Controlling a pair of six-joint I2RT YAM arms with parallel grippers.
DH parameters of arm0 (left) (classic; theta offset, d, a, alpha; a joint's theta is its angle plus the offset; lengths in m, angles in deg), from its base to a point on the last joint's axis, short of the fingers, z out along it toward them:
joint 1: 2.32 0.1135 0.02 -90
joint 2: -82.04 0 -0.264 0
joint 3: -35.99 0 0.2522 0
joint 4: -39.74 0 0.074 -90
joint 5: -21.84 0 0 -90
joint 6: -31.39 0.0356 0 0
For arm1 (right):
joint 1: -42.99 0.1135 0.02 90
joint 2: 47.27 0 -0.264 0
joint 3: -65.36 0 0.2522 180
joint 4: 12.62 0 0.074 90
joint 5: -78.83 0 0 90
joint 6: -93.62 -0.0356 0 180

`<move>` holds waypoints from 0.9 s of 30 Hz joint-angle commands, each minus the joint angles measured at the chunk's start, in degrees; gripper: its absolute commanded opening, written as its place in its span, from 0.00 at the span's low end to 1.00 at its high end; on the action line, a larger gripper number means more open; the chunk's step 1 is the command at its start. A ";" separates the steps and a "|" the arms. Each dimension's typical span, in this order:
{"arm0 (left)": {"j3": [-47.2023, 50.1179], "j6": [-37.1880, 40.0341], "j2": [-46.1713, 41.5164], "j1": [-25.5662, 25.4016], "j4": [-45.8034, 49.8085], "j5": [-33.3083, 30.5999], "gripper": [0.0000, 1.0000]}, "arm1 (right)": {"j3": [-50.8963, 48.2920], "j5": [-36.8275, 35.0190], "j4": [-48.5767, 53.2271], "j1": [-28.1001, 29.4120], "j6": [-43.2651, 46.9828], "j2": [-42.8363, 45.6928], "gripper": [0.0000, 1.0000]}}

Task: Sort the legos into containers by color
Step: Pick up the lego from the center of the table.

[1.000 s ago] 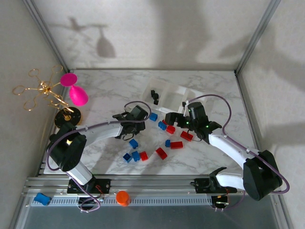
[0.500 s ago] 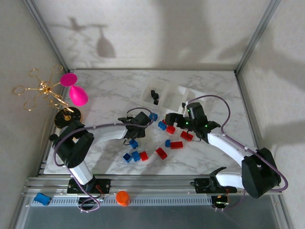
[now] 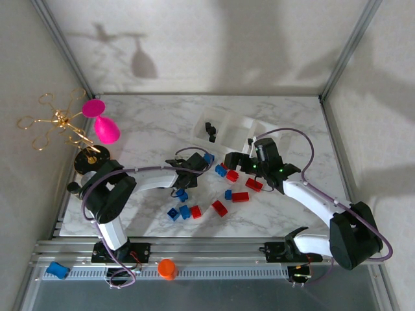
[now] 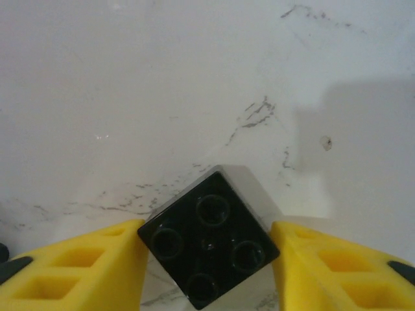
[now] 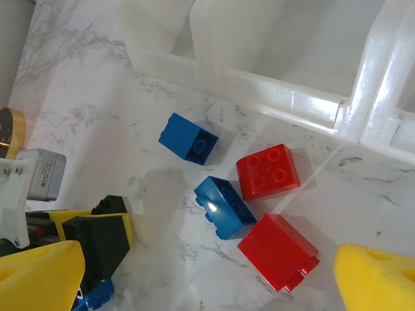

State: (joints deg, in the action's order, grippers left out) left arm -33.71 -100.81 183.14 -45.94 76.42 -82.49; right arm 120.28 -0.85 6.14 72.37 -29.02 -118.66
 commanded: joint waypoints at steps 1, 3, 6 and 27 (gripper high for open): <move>0.04 -1.04 0.13 -0.48 -0.90 -2.86 0.49 | -0.01 -0.05 0.48 0.01 -0.31 2.04 0.99; -0.20 -0.97 0.21 -0.50 -1.26 -2.72 0.48 | -0.12 0.04 0.37 0.04 -0.32 2.31 0.99; -0.31 -1.24 -0.26 -0.51 -1.22 -3.59 0.44 | -0.03 0.00 0.76 -0.03 -0.07 2.60 0.99; -20.95 4.61 5.13 2.92 -0.18 -5.90 0.44 | 4.57 -0.66 2.17 -1.69 1.18 2.25 0.99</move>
State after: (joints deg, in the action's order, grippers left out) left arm -51.15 -98.27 185.04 -44.80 75.92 -86.51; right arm 122.69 -0.91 7.47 71.54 -28.61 -116.37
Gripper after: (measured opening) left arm 0.443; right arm 0.987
